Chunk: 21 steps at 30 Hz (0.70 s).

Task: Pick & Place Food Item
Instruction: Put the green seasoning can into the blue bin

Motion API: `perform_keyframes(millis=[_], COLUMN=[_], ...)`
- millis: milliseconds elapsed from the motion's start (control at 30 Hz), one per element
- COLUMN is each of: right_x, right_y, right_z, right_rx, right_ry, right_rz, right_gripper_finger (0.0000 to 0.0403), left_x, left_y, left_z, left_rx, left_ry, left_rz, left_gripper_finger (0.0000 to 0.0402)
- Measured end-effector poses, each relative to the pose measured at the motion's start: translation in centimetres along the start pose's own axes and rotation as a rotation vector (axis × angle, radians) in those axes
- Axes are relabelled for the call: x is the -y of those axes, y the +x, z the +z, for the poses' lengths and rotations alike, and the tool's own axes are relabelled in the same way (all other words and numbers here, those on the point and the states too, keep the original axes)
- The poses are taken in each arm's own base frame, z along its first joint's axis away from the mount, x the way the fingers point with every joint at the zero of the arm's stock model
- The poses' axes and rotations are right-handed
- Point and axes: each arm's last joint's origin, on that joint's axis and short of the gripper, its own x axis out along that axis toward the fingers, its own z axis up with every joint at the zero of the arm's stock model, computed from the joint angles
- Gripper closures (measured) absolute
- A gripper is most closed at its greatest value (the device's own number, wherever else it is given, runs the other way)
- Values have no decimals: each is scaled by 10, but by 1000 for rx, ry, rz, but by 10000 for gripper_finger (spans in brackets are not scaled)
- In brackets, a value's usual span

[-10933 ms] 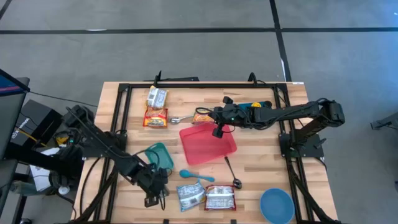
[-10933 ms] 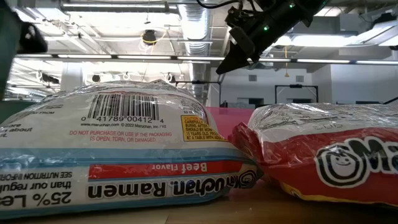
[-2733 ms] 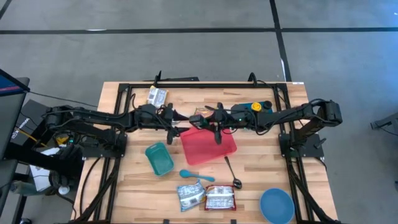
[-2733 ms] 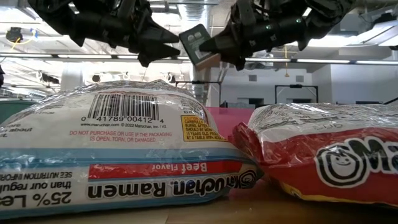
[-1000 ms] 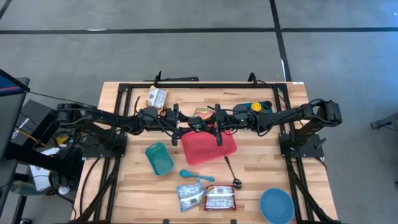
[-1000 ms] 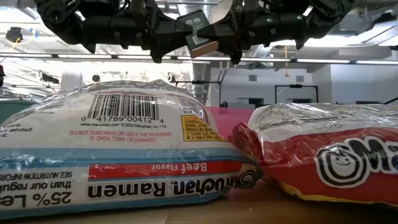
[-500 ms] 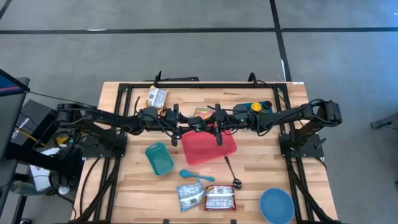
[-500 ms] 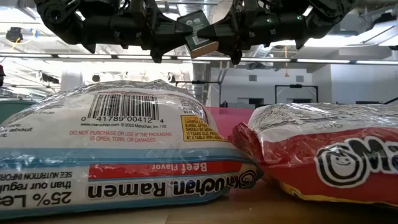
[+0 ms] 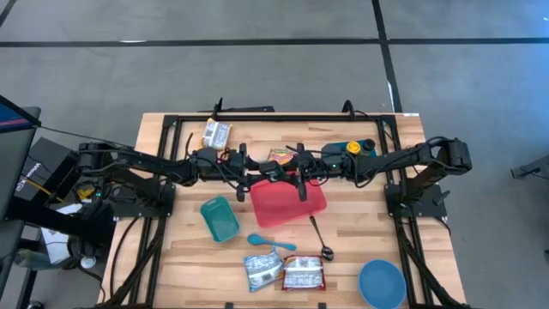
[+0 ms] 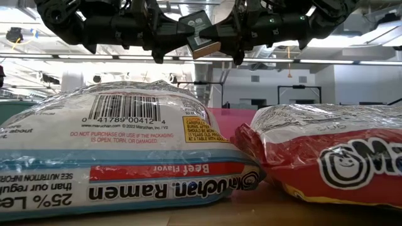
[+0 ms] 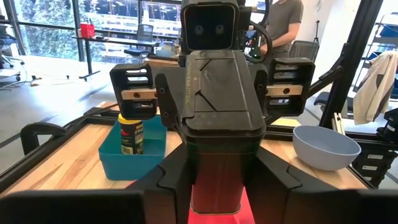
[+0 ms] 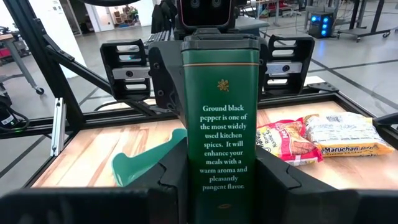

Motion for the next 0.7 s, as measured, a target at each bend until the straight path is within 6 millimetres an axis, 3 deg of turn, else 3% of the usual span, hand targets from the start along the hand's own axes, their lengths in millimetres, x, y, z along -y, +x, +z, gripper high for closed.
perform_keyframes(millis=[367, 700], right_x=[0, 3], right_y=[0, 0], right_z=[-1, -3], right_rx=[-6, -36], right_ry=[-1, 4], right_rz=[-2, -10], right_gripper_finger=[291, 167], left_x=[0, -1], left_y=[0, 0], left_z=[0, -1], left_rx=[-2, -7], left_ry=[0, 1], left_rz=[2, 27], left_gripper_finger=[293, 293])
